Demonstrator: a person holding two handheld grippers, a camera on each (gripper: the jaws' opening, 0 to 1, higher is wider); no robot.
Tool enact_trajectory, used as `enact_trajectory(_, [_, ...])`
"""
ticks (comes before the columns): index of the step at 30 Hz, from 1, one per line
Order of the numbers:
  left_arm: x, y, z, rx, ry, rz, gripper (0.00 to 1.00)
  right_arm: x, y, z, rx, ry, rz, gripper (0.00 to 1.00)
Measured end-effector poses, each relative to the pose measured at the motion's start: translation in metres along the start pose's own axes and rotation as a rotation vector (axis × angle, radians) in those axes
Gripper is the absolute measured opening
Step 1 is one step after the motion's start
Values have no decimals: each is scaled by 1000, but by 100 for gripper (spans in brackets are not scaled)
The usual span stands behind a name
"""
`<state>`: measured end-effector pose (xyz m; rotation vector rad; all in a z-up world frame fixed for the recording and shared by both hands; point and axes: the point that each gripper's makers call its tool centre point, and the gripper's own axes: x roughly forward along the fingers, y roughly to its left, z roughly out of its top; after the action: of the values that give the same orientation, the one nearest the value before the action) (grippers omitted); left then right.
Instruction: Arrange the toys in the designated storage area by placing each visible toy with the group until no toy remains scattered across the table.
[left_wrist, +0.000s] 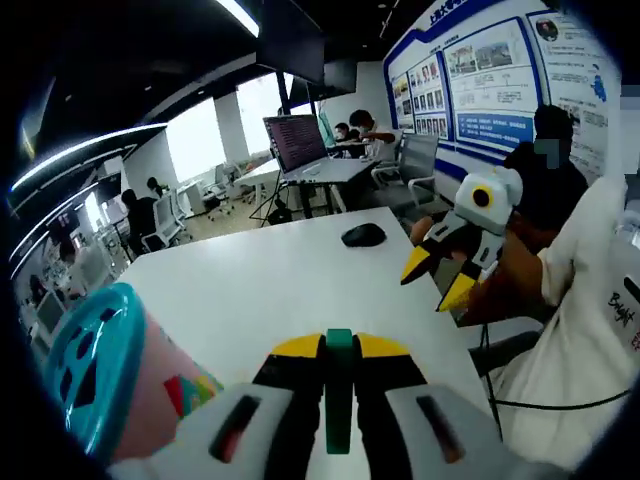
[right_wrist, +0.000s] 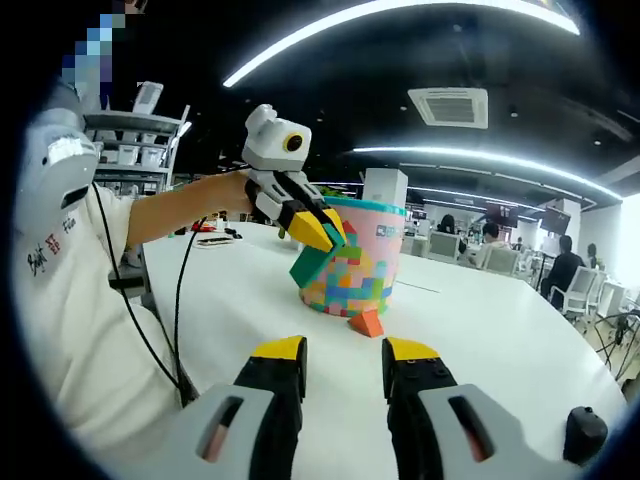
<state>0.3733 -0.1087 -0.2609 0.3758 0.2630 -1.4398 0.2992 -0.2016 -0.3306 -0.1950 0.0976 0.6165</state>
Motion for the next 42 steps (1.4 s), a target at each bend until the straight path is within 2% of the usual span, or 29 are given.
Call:
enact_trajectory(2, [-10,5,7,-30,-76,30,11,3,1,-1,2,1,7,30])
enact_trajectory(3, [-13,6,8,-30,-94,37,11,4,1,-1,4,0,9,30])
enact_trajectory(4, [-18,9,11,-29,-124,71,11,6,3,-1,9,-3,10,30])
enact_trajectory(5, [-22,13,12,-27,-141,99,11,7,6,0,11,-6,13,30])
enact_trajectory(6, [-25,13,12,-13,-148,108,11,9,9,-1,12,-8,20,30])
enact_trajectory(11, [-37,17,18,-49,-211,142,11,14,14,-6,31,10,31,31])
enact_trajectory(12, [-43,23,22,-64,-230,190,11,15,13,-7,47,11,28,32])
enact_trajectory(14, [-52,22,31,-51,-261,202,11,14,11,-6,77,1,25,33])
enact_trajectory(16, [-66,24,46,-87,-337,205,11,13,10,-4,78,-9,18,33])
enact_trajectory(19, [-85,27,59,-123,-399,205,11,13,12,-3,70,-13,20,33])
enact_trajectory(22, [-96,28,67,-115,-416,185,11,14,16,-4,54,-7,32,31])
enact_trajectory(23, [-97,24,66,-52,-381,169,11,15,19,-6,46,5,45,31])
enact_trajectory(26, [-104,28,70,-45,-386,197,11,17,20,-10,41,28,45,30])
enact_trajectory(27, [-114,36,78,-106,-442,217,11,16,20,-9,40,27,48,30])
enact_trajectory(28, [-119,38,83,-104,-470,218,11,16,21,-8,41,26,50,30])
enact_trajectory(31, [-133,50,87,-85,-479,277,11,17,21,-4,31,24,46,30])
enact_trajectory(33, [-139,56,90,-96,-482,289,11,17,21,-3,30,22,45,30])
enact_trajectory(35, [-148,71,91,-93,-467,351,11,19,21,-1,26,21,47,29])
enact_trajectory(38, [-159,84,99,-120,-506,369,11,22,24,-1,21,23,58,29])
enact_trajectory(40, [-165,97,104,-54,-502,425,11,24,24,-1,20,26,64,29])
enact_trajectory(41, [-168,106,106,-61,-524,454,10,25,24,-1,20,28,65,29])
enact_trajectory(42, [-169,113,108,-112,-558,456,10,26,24,-1,19,29,65,29])
